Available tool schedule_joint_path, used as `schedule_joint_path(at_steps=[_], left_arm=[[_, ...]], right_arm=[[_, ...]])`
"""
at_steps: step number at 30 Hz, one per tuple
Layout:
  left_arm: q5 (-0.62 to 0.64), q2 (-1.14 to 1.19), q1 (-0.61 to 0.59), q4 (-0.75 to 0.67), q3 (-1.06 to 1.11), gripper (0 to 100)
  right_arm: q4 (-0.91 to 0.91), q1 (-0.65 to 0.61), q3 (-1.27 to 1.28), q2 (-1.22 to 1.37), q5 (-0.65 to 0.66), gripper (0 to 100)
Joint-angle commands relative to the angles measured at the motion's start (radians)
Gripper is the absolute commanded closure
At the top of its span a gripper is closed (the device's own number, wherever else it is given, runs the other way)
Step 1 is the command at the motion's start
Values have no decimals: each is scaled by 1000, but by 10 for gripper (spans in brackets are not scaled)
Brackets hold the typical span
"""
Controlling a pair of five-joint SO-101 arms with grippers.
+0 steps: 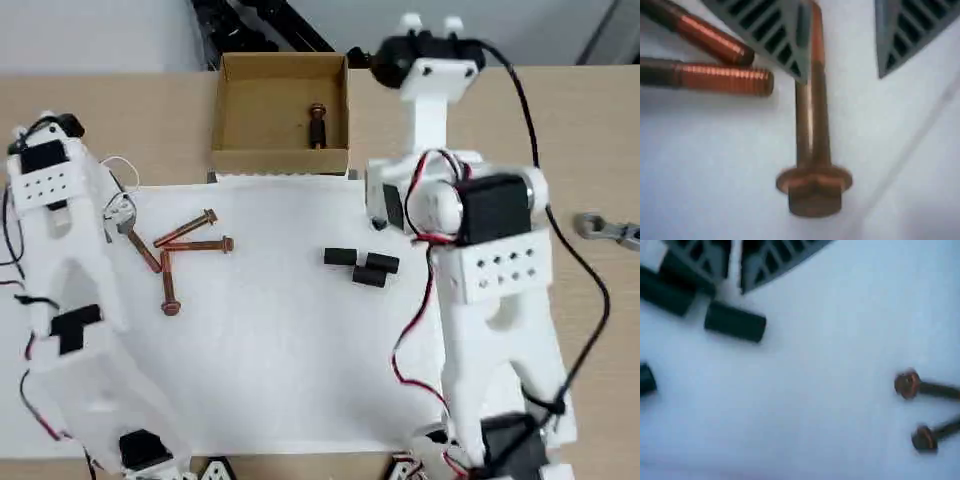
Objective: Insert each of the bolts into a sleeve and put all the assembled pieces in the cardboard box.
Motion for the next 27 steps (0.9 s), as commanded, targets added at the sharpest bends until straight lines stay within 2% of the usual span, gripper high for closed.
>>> schedule_joint_path(at_steps=[1,9,15,27], left_arm=[[18,48,-2,12,-114,914],[40,135,0,20,-196,913],[46,175,0,-11,-196,913],[78,279,28,-58,-194,913]], right_arm=[[-18,10,137,-108,-3,983],[-206,2,459,-332,25,987],[-282,2,623,-463,46,989],[-278,2,686,-530,40,989]])
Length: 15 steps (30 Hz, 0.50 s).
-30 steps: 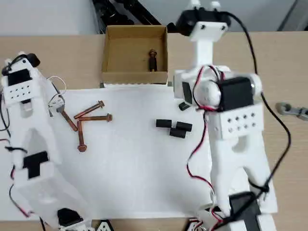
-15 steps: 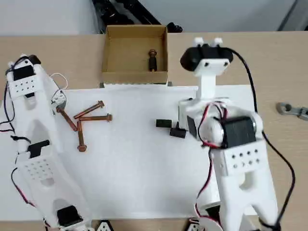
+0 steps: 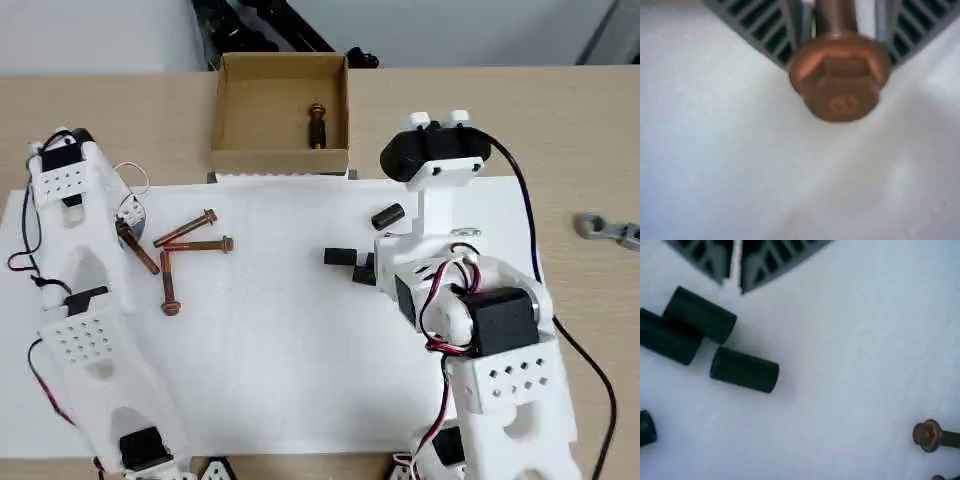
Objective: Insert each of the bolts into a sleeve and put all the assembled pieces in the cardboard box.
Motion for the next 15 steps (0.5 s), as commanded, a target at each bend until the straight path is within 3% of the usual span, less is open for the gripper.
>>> schedule_joint_path(at_steps=[1,6,10,15], left_arm=[[29,15,15,-40,-31,913],[68,57,12,-32,-28,921],[66,104,12,-25,-30,997],[61,110,12,-25,-35,994]], right_arm=[[-12,4,-3,-21,5,989],[-10,4,-3,-21,5,992],[-10,4,-3,-21,5,992],[-10,4,-3,-13,2,994]])
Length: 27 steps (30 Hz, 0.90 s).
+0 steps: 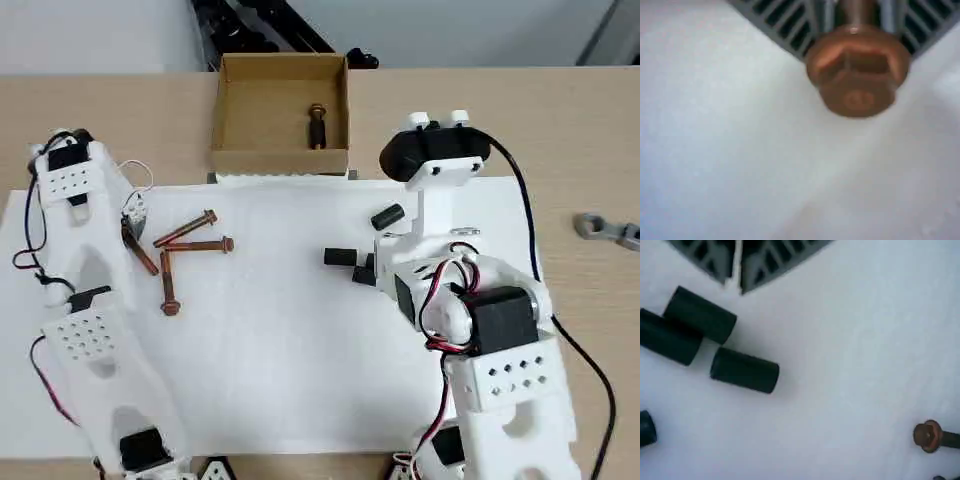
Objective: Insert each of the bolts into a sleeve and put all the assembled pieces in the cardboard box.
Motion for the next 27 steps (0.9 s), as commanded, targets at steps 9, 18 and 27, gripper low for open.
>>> schedule_joint_path(at_steps=[9,18,27], left_arm=[[-52,51,6,87,-165,994],[-112,44,12,218,-414,994],[-215,-267,35,215,-249,994]], right_arm=[[45,10,-9,70,-72,995],[73,12,-259,429,-180,995],[216,12,-667,860,-379,993]])
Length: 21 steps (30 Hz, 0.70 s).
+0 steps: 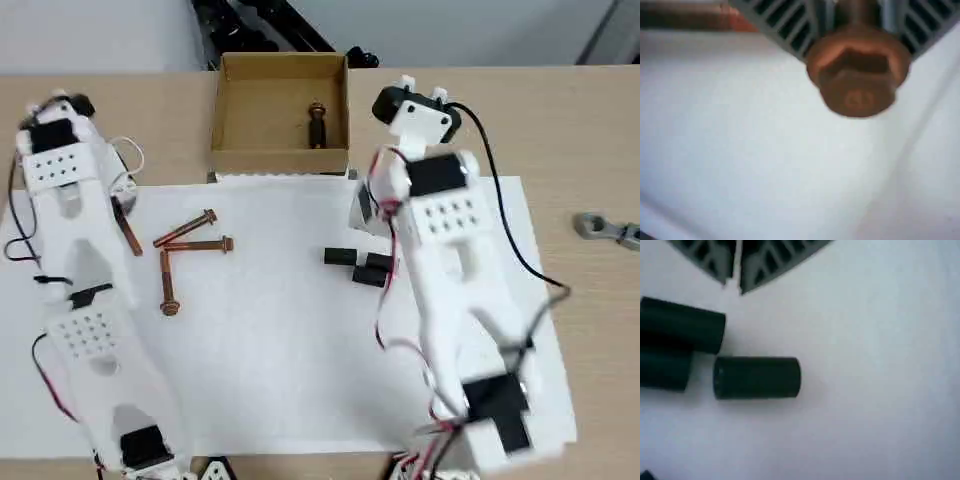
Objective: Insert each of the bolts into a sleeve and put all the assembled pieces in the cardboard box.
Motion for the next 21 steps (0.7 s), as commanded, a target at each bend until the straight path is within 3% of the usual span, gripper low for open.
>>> schedule_joint_path(at_steps=[1,7,18,21], left_arm=[[-51,-226,37,26,45,994],[-112,-525,83,14,229,994],[-201,-1120,89,-150,796,994],[-216,-1272,89,-203,949,994]], right_arm=[[48,12,-184,122,-54,992],[67,35,-344,232,-81,991],[64,122,-351,335,-91,987],[61,119,-351,361,-180,919]])
